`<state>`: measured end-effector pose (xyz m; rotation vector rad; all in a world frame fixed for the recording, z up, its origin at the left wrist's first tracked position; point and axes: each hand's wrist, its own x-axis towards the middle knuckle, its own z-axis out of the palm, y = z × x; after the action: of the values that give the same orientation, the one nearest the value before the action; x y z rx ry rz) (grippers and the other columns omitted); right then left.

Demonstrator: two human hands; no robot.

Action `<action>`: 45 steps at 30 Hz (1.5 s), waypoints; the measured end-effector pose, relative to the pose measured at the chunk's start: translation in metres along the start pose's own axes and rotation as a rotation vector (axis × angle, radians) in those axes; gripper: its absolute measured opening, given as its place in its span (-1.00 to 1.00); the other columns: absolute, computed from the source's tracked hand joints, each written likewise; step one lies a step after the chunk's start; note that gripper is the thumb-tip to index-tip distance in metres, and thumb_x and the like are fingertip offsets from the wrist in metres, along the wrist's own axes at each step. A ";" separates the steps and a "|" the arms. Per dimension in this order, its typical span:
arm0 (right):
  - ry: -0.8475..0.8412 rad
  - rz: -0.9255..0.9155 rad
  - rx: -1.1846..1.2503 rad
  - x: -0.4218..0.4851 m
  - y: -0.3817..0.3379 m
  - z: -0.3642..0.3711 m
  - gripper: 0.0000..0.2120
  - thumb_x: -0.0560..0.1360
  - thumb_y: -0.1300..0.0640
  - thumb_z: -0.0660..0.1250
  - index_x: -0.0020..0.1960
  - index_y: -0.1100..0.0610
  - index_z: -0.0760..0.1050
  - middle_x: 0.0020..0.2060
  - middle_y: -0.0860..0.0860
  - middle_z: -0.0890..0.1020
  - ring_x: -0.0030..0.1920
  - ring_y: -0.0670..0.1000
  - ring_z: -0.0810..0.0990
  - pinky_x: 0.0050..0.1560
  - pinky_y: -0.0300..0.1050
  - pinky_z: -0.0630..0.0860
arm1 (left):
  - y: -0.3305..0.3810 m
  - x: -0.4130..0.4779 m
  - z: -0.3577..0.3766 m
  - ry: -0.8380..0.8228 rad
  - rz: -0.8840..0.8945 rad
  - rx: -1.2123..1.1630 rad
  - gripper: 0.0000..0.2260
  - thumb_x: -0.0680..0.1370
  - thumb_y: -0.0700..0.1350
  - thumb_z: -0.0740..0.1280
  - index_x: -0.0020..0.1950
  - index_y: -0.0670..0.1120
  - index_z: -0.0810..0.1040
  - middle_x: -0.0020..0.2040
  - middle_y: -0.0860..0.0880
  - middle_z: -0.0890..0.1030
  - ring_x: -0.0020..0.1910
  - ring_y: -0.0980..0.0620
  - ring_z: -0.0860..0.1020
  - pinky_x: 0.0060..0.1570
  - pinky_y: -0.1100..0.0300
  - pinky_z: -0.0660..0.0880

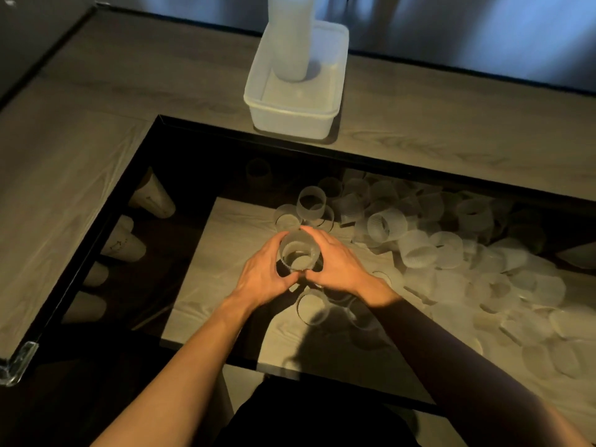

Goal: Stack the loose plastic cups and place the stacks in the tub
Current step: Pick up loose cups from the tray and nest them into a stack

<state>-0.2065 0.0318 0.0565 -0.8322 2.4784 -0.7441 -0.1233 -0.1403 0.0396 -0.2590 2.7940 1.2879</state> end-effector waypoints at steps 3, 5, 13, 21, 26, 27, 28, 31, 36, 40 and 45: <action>-0.018 0.065 0.003 0.001 0.010 -0.003 -0.04 0.40 -0.05 0.55 0.62 -0.04 0.06 0.55 0.04 0.30 0.53 0.09 0.27 0.48 0.15 0.31 | 0.000 0.013 0.009 -0.068 -0.012 -0.021 -0.22 0.39 0.08 0.56 0.50 0.13 0.22 0.37 0.05 0.49 0.30 0.06 0.49 0.29 0.10 0.46; -0.043 0.102 0.038 0.003 0.017 0.000 -0.03 0.39 -0.07 0.56 0.61 -0.07 0.07 0.54 0.02 0.31 0.53 0.07 0.28 0.48 0.17 0.32 | -0.002 0.019 0.015 -0.117 -0.046 -0.041 -0.21 0.38 0.10 0.56 0.49 0.17 0.21 0.38 0.06 0.48 0.32 0.06 0.48 0.32 0.03 0.46; -0.053 0.155 0.067 0.016 0.027 0.012 -0.04 0.38 -0.03 0.56 0.60 -0.05 0.07 0.51 0.00 0.36 0.48 0.06 0.34 0.46 0.10 0.34 | -0.011 0.028 0.022 -0.080 -0.040 0.004 -0.21 0.39 0.05 0.58 0.50 0.06 0.25 0.35 0.01 0.52 0.31 0.04 0.49 0.28 0.11 0.45; -0.048 0.075 0.005 0.016 0.020 0.014 -0.09 0.42 -0.03 0.50 0.61 0.03 0.07 0.54 0.01 0.31 0.51 0.05 0.29 0.50 0.03 0.22 | -0.013 0.021 0.016 -0.064 -0.029 0.010 -0.22 0.40 0.04 0.57 0.51 0.00 0.26 0.36 -0.01 0.50 0.31 0.04 0.47 0.29 0.13 0.42; -0.064 0.082 0.050 0.018 0.018 0.017 -0.08 0.41 -0.03 0.49 0.61 0.01 0.06 0.53 0.01 0.32 0.49 0.03 0.31 0.47 -0.01 0.27 | -0.014 0.017 0.014 -0.085 -0.062 -0.037 -0.23 0.43 0.06 0.55 0.52 0.02 0.22 0.37 0.00 0.48 0.25 0.15 0.41 0.24 0.18 0.38; -0.058 0.083 0.057 0.020 0.018 0.018 -0.08 0.41 -0.03 0.49 0.61 0.02 0.07 0.52 0.01 0.33 0.49 0.03 0.32 0.46 -0.02 0.28 | -0.014 0.018 0.014 -0.080 -0.066 -0.048 -0.24 0.43 0.07 0.54 0.51 0.03 0.22 0.37 0.01 0.48 0.24 0.16 0.41 0.23 0.19 0.38; -0.053 0.084 0.063 0.021 0.017 0.018 -0.09 0.41 -0.01 0.50 0.61 0.03 0.08 0.52 0.01 0.34 0.48 0.03 0.33 0.44 -0.04 0.28 | -0.015 0.019 0.014 -0.072 -0.066 -0.052 -0.24 0.42 0.08 0.54 0.51 0.04 0.23 0.36 0.02 0.48 0.24 0.15 0.42 0.22 0.19 0.38; -0.050 0.087 0.087 0.023 0.015 0.020 -0.08 0.40 0.02 0.52 0.60 0.04 0.09 0.51 0.02 0.35 0.47 0.04 0.35 0.43 -0.05 0.30 | -0.019 0.019 0.013 -0.059 -0.061 -0.037 -0.24 0.41 0.08 0.55 0.50 0.02 0.24 0.36 0.00 0.48 0.23 0.15 0.42 0.22 0.19 0.39; -0.138 0.143 0.131 0.025 0.016 0.030 -0.04 0.36 0.00 0.55 0.60 0.05 0.09 0.48 0.05 0.38 0.45 0.07 0.37 0.45 0.06 0.34 | -0.028 0.014 0.015 -0.095 -0.075 -0.010 -0.23 0.38 0.16 0.54 0.48 0.05 0.24 0.33 0.08 0.46 0.22 0.17 0.43 0.18 0.19 0.38; -0.152 0.135 0.013 0.024 0.019 0.039 -0.08 0.40 0.05 0.53 0.60 0.09 0.08 0.48 0.08 0.37 0.46 0.10 0.33 0.50 0.02 0.22 | -0.038 0.013 0.022 -0.130 -0.097 0.008 -0.26 0.42 0.09 0.54 0.48 0.11 0.23 0.39 0.06 0.44 0.32 0.07 0.45 0.25 0.12 0.41; -0.078 0.092 -0.091 0.017 0.022 0.057 -0.06 0.40 0.00 0.56 0.59 0.09 0.09 0.39 0.07 0.48 0.39 0.10 0.41 0.46 0.00 0.20 | -0.044 0.010 0.031 -0.169 -0.167 -0.015 -0.25 0.40 0.08 0.57 0.45 0.17 0.20 0.34 0.09 0.49 0.26 0.05 0.50 0.18 0.12 0.46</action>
<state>-0.1979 0.0156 -0.0049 -0.7582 2.4774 -0.5594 -0.1261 -0.1459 -0.0149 -0.3585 2.5631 1.2318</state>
